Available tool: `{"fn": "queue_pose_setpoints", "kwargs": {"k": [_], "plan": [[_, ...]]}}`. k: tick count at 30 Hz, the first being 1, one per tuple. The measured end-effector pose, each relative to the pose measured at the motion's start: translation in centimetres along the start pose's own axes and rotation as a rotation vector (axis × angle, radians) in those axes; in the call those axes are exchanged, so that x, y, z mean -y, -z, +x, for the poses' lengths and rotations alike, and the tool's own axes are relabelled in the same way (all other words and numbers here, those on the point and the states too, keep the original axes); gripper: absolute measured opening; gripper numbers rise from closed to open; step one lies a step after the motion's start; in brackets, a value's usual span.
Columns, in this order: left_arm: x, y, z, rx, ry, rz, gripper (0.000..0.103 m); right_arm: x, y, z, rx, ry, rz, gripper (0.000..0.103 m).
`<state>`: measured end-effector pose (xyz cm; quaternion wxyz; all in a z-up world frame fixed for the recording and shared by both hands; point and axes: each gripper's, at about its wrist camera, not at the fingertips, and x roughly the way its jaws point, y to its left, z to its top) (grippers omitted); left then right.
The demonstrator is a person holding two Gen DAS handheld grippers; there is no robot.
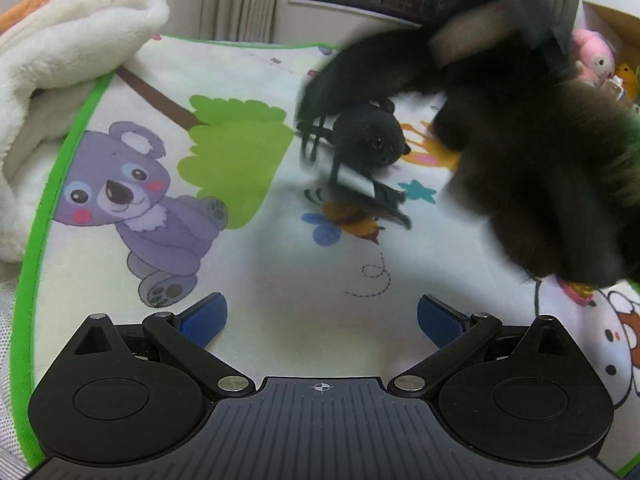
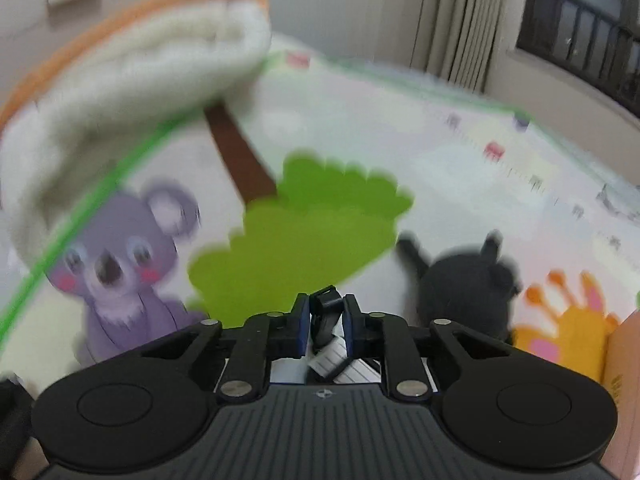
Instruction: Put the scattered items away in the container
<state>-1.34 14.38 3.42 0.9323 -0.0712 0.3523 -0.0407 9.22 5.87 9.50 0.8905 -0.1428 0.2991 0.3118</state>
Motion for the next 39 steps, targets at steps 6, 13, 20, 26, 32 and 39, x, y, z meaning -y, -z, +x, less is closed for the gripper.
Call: {"fn": "queue_pose_setpoints", "kwargs": {"k": [6, 13, 20, 26, 32, 39], "plan": [[1.7, -0.2, -0.2, 0.008, 0.036, -0.001, 0.103, 1.2, -0.8, -9.1, 0.086, 0.016, 0.038, 0.014], [4.7, 0.0, -2.3, 0.028, 0.067, 0.058, 0.103, 2.9, 0.2, -15.8, 0.138, -0.012, 0.114, 0.013], [7.5, 0.6, -3.3, 0.027, 0.107, 0.129, 0.103, 4.0, 3.9, -20.1, 0.152, -0.067, 0.168, 0.013], [8.8, 1.4, -3.1, -0.013, 0.142, 0.153, 0.103, 3.6, 5.9, -22.4, 0.127, -0.093, 0.172, 0.013], [9.3, 2.3, -2.5, -0.067, 0.128, 0.196, 0.103, 3.9, 7.7, -19.6, 0.052, -0.088, 0.209, 0.014], [7.5, 2.7, -1.5, -0.1, 0.033, 0.151, 0.103, 5.6, 10.5, -18.4, 0.041, -0.08, 0.261, 0.021]]}}
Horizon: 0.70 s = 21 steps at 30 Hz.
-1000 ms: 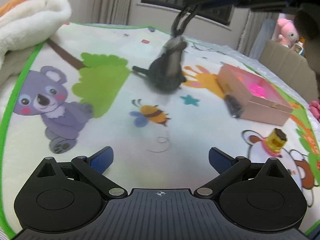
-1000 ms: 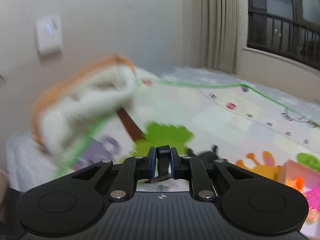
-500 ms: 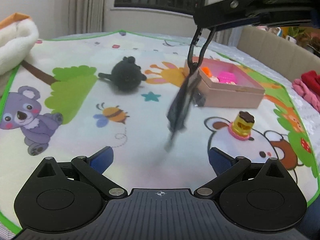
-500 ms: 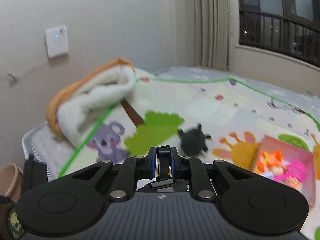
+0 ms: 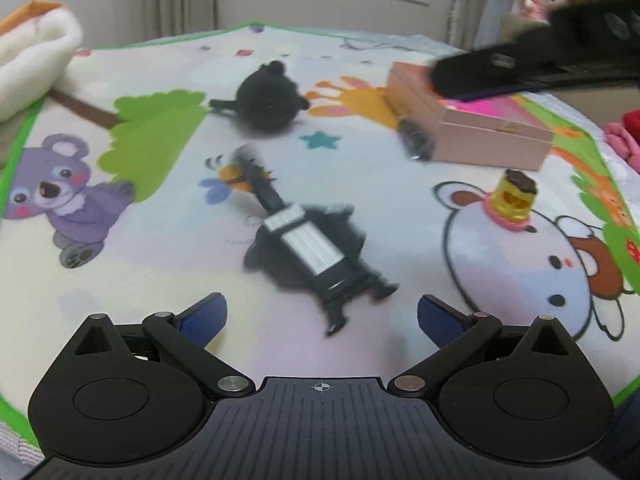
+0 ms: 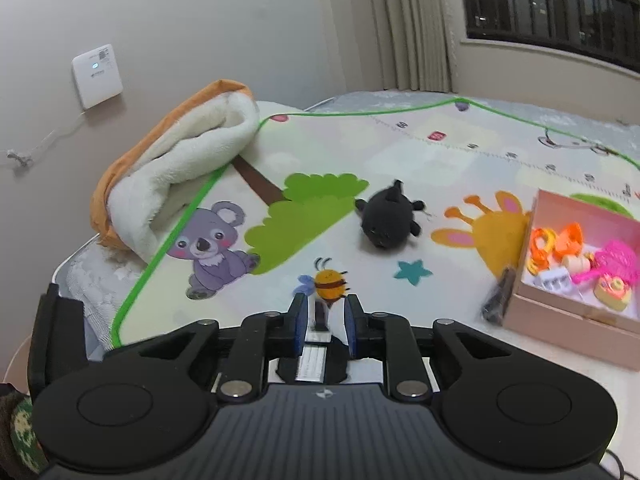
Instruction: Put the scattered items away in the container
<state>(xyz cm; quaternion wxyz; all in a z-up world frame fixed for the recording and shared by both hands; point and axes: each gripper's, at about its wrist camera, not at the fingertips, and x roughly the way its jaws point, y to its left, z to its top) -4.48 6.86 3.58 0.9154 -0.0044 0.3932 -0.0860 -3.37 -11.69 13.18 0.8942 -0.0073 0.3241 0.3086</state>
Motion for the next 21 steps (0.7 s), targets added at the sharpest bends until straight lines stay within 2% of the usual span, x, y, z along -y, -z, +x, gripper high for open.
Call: {"fn": "queue_pose_setpoints", "kwargs": {"k": [3, 7, 11, 15, 17, 21], "plan": [[-0.5, -0.1, 0.2, 0.006, 0.005, -0.05, 0.103, 2.0, 0.9, -1.2, 0.043, 0.061, 0.028, 0.037], [-0.8, -0.4, 1.1, 0.015, 0.018, -0.114, 0.103, 5.0, 3.7, -2.9, 0.099, 0.234, 0.025, 0.062], [-0.7, -1.0, 2.6, -0.009, 0.006, -0.13, 0.103, 7.2, 7.8, -3.9, 0.095, 0.346, 0.039, 0.07], [0.3, -2.3, 4.3, -0.018, 0.001, -0.058, 0.103, 8.3, 11.4, -4.2, 0.084, 0.39, 0.068, 0.078], [0.8, -3.0, 5.2, -0.01, 0.043, -0.012, 0.103, 8.6, 12.7, -4.2, 0.079, 0.393, 0.091, 0.081], [2.2, -3.6, 6.3, 0.015, 0.174, 0.121, 0.103, 8.8, 14.3, -3.6, 0.058, 0.392, 0.105, 0.083]]}}
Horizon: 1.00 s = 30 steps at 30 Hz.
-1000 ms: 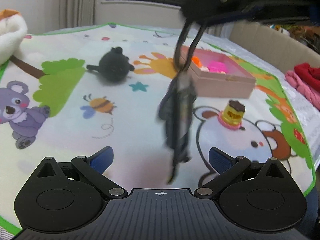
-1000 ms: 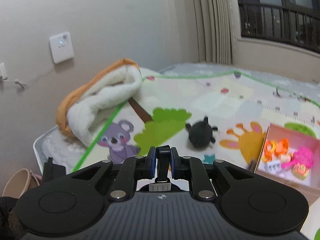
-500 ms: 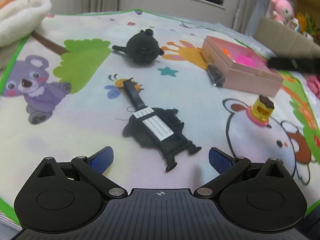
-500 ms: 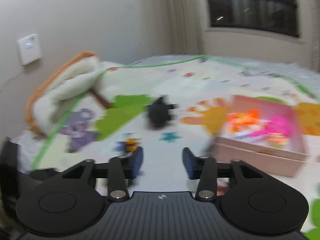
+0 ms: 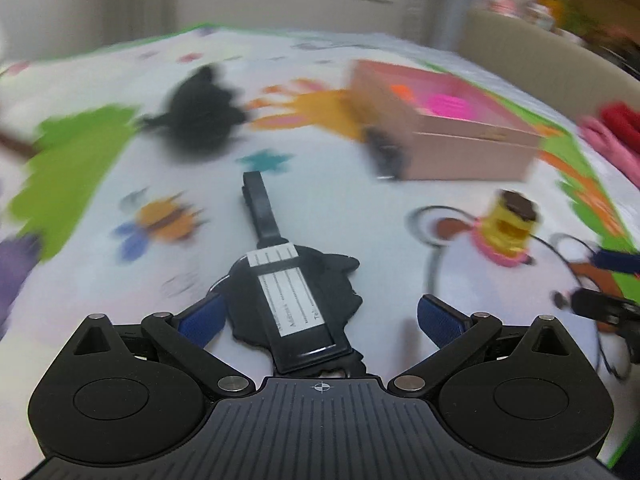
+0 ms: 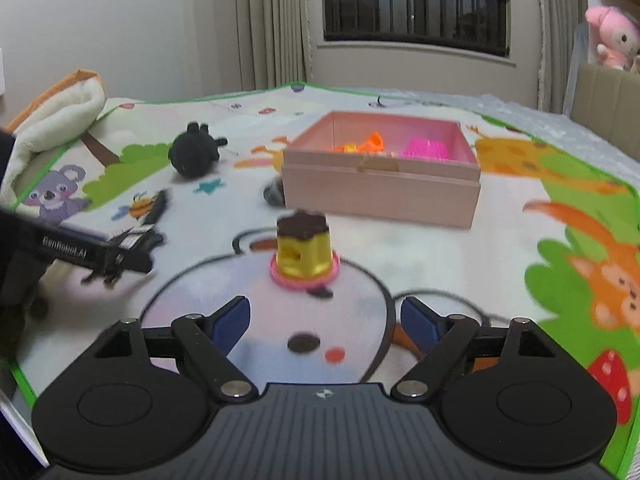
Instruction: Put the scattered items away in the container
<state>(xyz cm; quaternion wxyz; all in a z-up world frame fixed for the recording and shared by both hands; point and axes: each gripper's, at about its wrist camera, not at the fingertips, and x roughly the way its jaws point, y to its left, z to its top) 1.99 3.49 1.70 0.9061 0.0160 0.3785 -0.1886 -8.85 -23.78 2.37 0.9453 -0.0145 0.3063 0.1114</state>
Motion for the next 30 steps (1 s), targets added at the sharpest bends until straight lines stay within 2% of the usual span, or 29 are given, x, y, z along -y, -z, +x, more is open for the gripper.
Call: {"fn": "queue_pose_setpoints", "kwargs": {"k": [3, 7, 12, 14, 16, 18, 24, 30], "plan": [[0.6, 0.1, -0.1, -0.002, 0.013, 0.002, 0.103, -0.5, 0.1, 0.3, 0.008, 0.008, -0.033, 0.084], [0.6, 0.9, -1.2, 0.011, -0.025, -0.043, 0.103, -1.0, -1.2, 1.3, 0.024, 0.002, -0.08, 0.09], [0.0, 1.5, -2.6, 0.034, -0.052, -0.112, 0.103, -1.4, -3.1, 5.7, -0.055, -0.008, -0.079, 0.091], [-0.2, 1.5, -3.0, 0.041, -0.062, -0.129, 0.103, -1.7, -3.4, 7.1, -0.079, -0.011, -0.083, 0.085], [-0.4, 1.4, -3.1, 0.044, -0.067, -0.154, 0.103, -2.0, -3.5, 7.5, -0.082, -0.024, -0.097, 0.065], [-0.6, 1.2, -2.9, 0.043, -0.064, -0.18, 0.103, -2.4, -3.4, 7.1, -0.07, -0.016, -0.113, 0.055], [0.1, 0.7, -1.4, 0.033, -0.062, -0.151, 0.103, -1.3, -1.7, 4.3, -0.04, 0.005, -0.079, 0.055], [1.0, -0.2, 0.4, 0.002, -0.108, -0.08, 0.103, 0.4, 0.3, 2.1, -0.024, 0.047, -0.037, 0.055]]}}
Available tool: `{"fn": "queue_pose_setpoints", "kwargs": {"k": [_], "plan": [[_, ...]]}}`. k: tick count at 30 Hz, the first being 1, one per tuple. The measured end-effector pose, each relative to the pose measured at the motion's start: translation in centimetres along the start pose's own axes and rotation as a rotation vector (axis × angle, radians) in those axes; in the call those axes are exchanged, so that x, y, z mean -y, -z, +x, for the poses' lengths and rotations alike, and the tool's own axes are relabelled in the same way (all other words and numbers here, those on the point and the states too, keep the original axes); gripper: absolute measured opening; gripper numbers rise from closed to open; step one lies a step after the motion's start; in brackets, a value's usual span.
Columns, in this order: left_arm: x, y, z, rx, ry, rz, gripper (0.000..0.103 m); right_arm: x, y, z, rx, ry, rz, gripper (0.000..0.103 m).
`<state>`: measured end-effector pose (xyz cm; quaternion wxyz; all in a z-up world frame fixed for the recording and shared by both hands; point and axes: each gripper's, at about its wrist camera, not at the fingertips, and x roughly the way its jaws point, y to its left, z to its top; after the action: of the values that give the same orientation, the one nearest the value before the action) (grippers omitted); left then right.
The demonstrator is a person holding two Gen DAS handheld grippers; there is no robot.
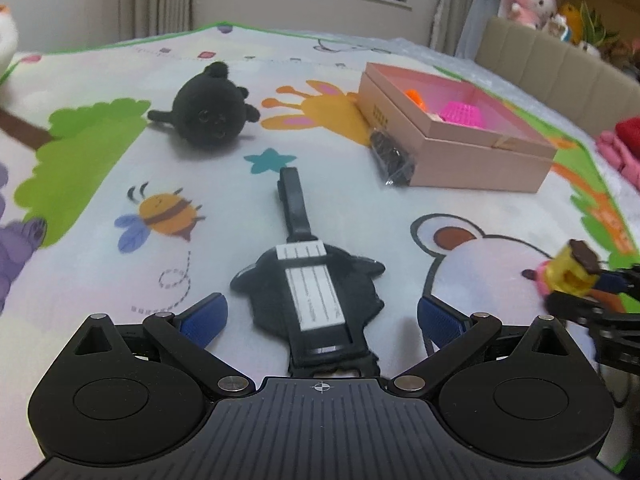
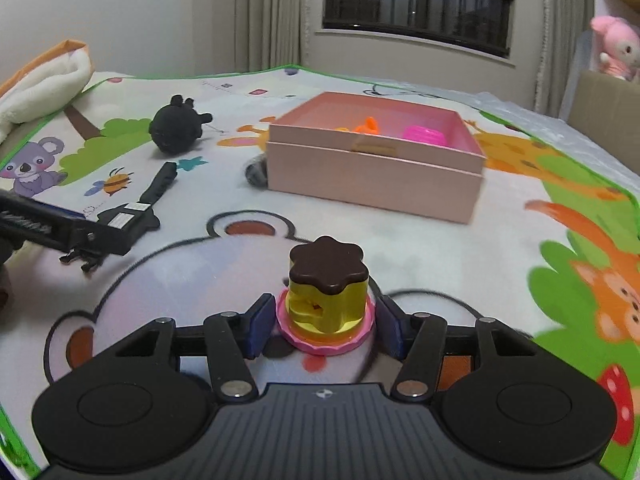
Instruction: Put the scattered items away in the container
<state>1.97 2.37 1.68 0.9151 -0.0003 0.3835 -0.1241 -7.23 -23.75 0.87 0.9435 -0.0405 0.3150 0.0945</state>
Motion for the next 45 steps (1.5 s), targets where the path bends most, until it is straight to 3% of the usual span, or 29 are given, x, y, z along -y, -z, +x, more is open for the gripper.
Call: {"fn": "queue_pose_setpoints", "kwargs": {"k": [7, 10, 14, 22, 28, 35, 41, 43, 45], "plan": [[0.5, -0.5, 1.3, -0.002, -0.041, 0.059, 0.102, -0.5, 0.2, -0.1, 0.013, -0.004, -0.001, 0.055], [0.9, -0.4, 1.1, 0.012, -0.047, 0.093, 0.089, -0.7, 0.3, -0.3, 0.015, -0.013, -0.002, 0.055], [1.2, -0.4, 0.6, 0.024, -0.046, 0.106, 0.089, -1.0, 0.3, -0.5, 0.014, -0.014, -0.013, 0.055], [4.2, -0.1, -2.4, 0.086, 0.036, 0.178, 0.089, -0.7, -0.1, -2.0, 0.032, -0.006, -0.037, 0.055], [7.3, -1.5, -4.5, 0.191, 0.103, 0.215, 0.089, 0.8, -1.1, -3.4, 0.071, -0.001, -0.058, 0.055], [9.9, -6.1, -3.9, 0.298, 0.167, 0.249, 0.089, 3.6, -4.0, -4.0, 0.148, 0.013, -0.056, 0.055], [11.2, -13.4, -0.9, 0.406, 0.186, 0.276, 0.089, 8.3, -11.4, -1.4, 0.235, 0.018, 0.006, 0.055], [11.1, -16.0, 0.7, 0.409, 0.224, 0.258, 0.089, 9.8, -14.1, 0.3, 0.243, 0.015, 0.028, 0.055], [10.5, -18.7, 2.8, 0.361, 0.289, 0.216, 0.094, 11.0, -16.1, 2.7, 0.23, -0.032, 0.031, 0.059]]}}
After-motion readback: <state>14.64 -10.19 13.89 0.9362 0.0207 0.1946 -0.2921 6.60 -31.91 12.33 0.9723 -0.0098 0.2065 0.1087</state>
